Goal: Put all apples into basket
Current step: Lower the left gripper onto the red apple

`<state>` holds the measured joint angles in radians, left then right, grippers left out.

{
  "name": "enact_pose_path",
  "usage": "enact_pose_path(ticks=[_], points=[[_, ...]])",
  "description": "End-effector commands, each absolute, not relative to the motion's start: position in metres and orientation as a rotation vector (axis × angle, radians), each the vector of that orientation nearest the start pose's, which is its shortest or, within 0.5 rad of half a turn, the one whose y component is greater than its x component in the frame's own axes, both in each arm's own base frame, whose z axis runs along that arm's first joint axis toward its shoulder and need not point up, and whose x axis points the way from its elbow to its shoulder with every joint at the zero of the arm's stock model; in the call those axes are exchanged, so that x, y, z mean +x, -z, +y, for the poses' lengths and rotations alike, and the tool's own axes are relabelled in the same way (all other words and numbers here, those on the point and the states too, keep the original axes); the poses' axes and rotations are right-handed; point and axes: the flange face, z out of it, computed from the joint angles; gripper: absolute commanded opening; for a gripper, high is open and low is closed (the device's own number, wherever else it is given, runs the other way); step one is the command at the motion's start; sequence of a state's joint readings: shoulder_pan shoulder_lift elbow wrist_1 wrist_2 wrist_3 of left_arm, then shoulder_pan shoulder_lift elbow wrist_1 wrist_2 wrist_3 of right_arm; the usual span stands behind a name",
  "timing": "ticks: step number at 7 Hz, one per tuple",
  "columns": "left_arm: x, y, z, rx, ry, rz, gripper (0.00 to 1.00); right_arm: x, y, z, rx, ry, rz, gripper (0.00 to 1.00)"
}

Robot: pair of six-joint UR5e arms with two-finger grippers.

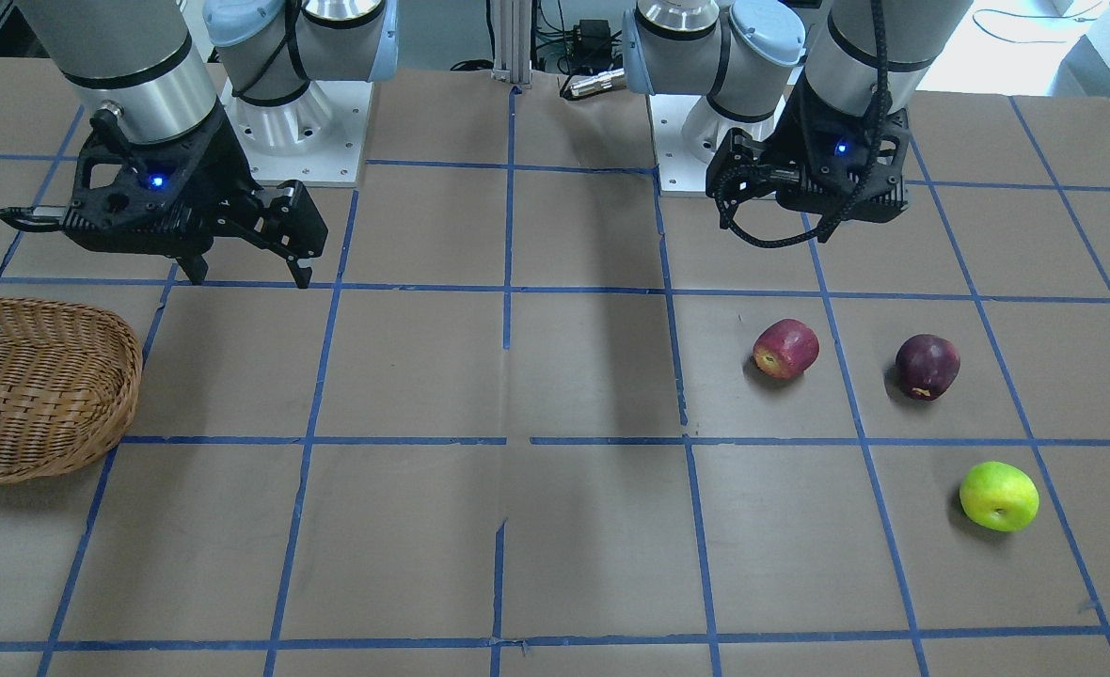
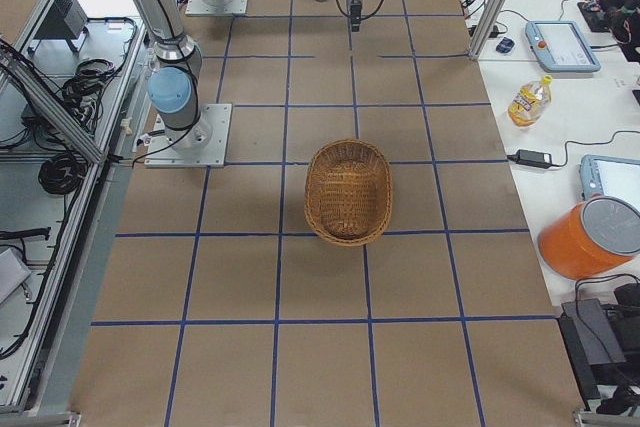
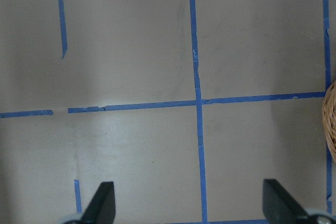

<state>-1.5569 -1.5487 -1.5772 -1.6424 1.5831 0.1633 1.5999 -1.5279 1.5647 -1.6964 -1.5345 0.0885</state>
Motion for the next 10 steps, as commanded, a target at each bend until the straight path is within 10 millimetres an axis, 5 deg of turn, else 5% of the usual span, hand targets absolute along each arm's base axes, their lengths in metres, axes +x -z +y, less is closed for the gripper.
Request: enact_pose_path(ticks=[1, 4, 6, 8, 10], points=[[-0.125, -0.489, -0.478, 0.233, -0.086, 3.124, 1.0, 0.152, -0.482, -0.514, 0.088, 0.134, 3.096, 1.0], [-0.125, -0.486, -0.46, 0.248, -0.138, 3.125, 1.0, 0.152, -0.482, -0.514, 0.09, 0.134, 3.095, 1.0], [-0.085, -0.414, -0.472, 0.335, -0.346, 3.146, 1.0, 0.152, -0.482, -0.514, 0.09, 0.134, 3.095, 1.0], [-0.019, -0.326, -0.479, 0.301, -0.382, 3.186, 1.0, 0.152, -0.483, -0.514, 0.09, 0.137, 3.095, 1.0], [0.02, -0.268, -0.475, 0.487, -0.29, 3.186, 1.0, 0.152, -0.483, -0.514, 0.09, 0.137, 3.095, 1.0]])
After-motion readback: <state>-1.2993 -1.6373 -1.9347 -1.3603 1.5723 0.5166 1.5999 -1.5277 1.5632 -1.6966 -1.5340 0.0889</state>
